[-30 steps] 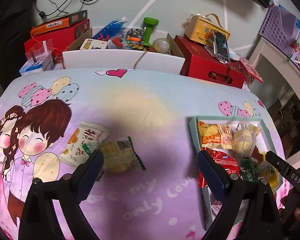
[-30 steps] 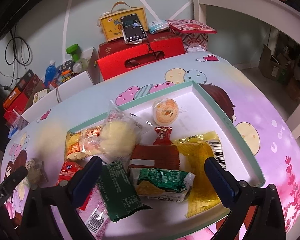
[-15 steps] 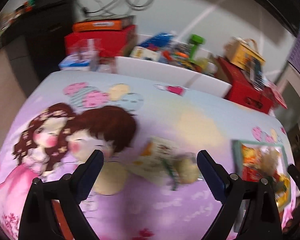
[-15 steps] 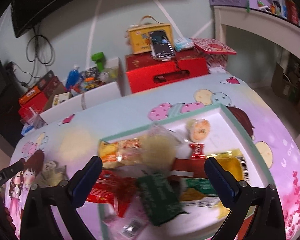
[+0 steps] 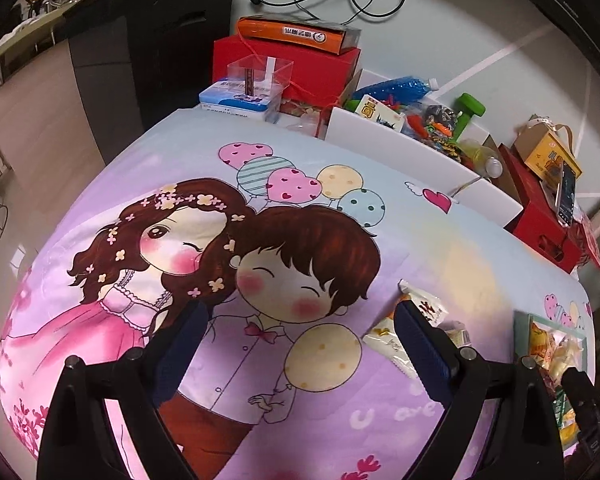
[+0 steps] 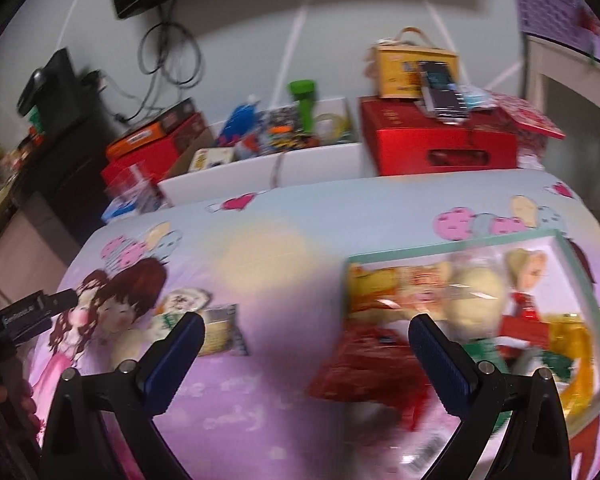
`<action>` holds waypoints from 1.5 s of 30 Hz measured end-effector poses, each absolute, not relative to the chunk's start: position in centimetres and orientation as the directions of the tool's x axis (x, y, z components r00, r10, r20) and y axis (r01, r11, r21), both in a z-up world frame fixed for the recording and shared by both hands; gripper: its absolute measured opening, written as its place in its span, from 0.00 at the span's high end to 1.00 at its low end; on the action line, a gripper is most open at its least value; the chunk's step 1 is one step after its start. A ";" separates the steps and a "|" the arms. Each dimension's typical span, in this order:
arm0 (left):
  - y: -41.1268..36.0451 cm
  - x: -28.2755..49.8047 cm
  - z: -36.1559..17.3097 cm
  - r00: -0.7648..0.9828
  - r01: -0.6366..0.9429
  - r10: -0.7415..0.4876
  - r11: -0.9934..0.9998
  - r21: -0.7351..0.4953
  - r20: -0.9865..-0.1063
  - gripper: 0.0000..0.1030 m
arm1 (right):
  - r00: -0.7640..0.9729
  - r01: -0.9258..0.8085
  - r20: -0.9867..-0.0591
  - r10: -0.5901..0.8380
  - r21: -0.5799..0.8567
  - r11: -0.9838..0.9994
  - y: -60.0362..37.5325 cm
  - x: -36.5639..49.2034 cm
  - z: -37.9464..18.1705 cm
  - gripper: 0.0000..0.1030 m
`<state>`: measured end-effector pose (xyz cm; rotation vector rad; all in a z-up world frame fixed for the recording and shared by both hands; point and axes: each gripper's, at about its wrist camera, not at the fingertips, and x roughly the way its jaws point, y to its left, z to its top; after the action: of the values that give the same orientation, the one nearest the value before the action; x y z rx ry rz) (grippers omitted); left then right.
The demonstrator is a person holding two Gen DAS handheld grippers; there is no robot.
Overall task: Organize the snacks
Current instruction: 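Move both grippers back over the remaining snacks on the cloth, then grasp the white printed bag with the left gripper while the right grasps the round wrapped biscuit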
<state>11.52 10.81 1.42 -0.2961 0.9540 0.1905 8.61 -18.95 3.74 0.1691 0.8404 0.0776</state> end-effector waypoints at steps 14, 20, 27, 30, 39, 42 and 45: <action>9.0 14.5 -2.6 0.564 -0.194 -0.088 0.952 -0.235 -0.821 0.08 | 0.571 -0.158 -0.792 0.214 0.149 0.976 -12.6 11.0 -1.5 0.01; 8.3 15.6 -4.1 0.552 -0.174 -0.111 0.954 -0.245 -0.826 0.08 | 0.537 -0.152 -0.810 0.236 0.183 0.971 -12.1 12.1 -3.3 0.06; 8.5 16.4 -4.8 0.550 -0.161 -0.144 0.948 -0.274 -0.822 0.08 | 0.517 -0.166 -0.819 0.248 0.188 0.968 -11.0 13.1 -4.5 0.12; 8.4 16.7 -5.1 0.546 -0.155 -0.158 0.946 -0.285 -0.823 0.08 | 0.506 -0.157 -0.828 0.243 0.189 0.969 -10.6 13.7 -5.2 0.15; 6.2 17.7 -5.3 0.526 -0.083 -0.189 0.959 -0.271 -0.829 0.08 | 0.512 -0.127 -0.832 0.212 0.170 0.977 -10.7 14.3 -5.6 0.27; 5.3 17.9 -5.3 0.518 -0.056 -0.197 0.963 -0.263 -0.832 0.08 | 0.513 -0.117 -0.833 0.206 0.170 0.978 -11.0 14.4 -5.6 0.34; 4.7 18.0 -5.3 0.513 -0.036 -0.205 0.965 -0.260 -0.834 0.08 | 0.507 -0.105 -0.838 0.200 0.170 0.980 -11.5 14.3 -5.5 0.37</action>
<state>17.97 4.66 -5.32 -0.2574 1.0307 -0.1034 14.34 -11.46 -5.54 0.1020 1.0227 0.1839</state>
